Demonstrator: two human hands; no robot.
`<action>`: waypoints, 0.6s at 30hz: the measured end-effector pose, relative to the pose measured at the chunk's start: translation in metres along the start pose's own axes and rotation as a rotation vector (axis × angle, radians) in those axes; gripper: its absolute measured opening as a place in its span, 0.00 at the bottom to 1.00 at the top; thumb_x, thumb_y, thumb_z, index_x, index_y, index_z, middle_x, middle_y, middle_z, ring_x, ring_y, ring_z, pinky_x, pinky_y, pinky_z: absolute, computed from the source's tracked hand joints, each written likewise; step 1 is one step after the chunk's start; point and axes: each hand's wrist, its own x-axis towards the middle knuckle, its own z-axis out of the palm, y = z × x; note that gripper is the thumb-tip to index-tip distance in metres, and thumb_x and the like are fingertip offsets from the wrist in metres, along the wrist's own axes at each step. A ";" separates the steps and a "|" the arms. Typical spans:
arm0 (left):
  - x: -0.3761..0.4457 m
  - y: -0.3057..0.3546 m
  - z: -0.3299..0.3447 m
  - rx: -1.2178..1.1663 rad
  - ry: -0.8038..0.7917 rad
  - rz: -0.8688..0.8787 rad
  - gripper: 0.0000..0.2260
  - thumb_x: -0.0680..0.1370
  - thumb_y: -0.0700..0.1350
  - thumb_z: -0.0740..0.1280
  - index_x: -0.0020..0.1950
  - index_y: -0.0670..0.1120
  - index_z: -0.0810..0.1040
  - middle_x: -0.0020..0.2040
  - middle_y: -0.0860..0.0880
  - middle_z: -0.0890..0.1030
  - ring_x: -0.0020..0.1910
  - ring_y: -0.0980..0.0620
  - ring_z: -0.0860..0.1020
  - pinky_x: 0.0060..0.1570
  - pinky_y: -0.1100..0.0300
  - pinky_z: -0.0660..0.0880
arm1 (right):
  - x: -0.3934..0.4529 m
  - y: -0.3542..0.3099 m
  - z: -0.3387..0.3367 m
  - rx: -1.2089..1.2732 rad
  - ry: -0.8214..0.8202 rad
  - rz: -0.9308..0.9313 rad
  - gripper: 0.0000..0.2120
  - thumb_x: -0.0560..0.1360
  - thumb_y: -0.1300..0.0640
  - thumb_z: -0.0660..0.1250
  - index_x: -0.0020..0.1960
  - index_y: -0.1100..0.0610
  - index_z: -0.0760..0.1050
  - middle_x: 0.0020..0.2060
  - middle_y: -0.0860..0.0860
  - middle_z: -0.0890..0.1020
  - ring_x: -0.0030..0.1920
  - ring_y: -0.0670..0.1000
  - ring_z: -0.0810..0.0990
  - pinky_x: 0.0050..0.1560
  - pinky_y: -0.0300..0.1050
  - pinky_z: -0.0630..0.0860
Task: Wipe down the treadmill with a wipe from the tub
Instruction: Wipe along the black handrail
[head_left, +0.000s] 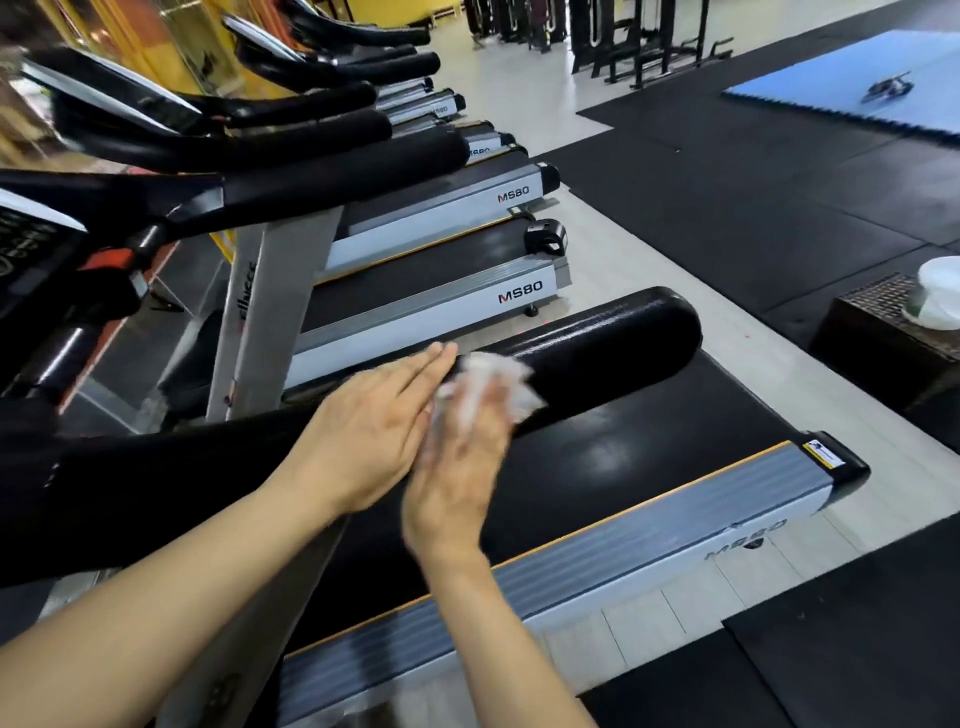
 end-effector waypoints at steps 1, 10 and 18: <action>-0.011 -0.008 -0.002 0.019 0.009 -0.001 0.25 0.84 0.49 0.52 0.79 0.43 0.65 0.77 0.47 0.70 0.72 0.48 0.73 0.67 0.50 0.73 | -0.015 0.000 0.004 -0.110 -0.090 -0.177 0.32 0.83 0.60 0.61 0.82 0.59 0.50 0.80 0.59 0.57 0.81 0.59 0.54 0.79 0.62 0.54; -0.122 -0.086 -0.029 0.181 0.091 -0.156 0.23 0.85 0.50 0.52 0.76 0.42 0.70 0.67 0.43 0.79 0.62 0.41 0.79 0.60 0.44 0.73 | 0.027 0.012 -0.014 -0.154 0.258 0.123 0.26 0.86 0.61 0.53 0.82 0.61 0.49 0.82 0.57 0.47 0.82 0.55 0.46 0.81 0.53 0.47; -0.170 -0.125 -0.034 0.185 0.124 -0.104 0.25 0.84 0.50 0.51 0.79 0.42 0.65 0.73 0.40 0.73 0.69 0.38 0.73 0.69 0.43 0.68 | -0.113 -0.065 0.077 -0.332 -0.185 -0.631 0.29 0.85 0.52 0.54 0.83 0.53 0.47 0.82 0.54 0.52 0.81 0.57 0.54 0.79 0.57 0.56</action>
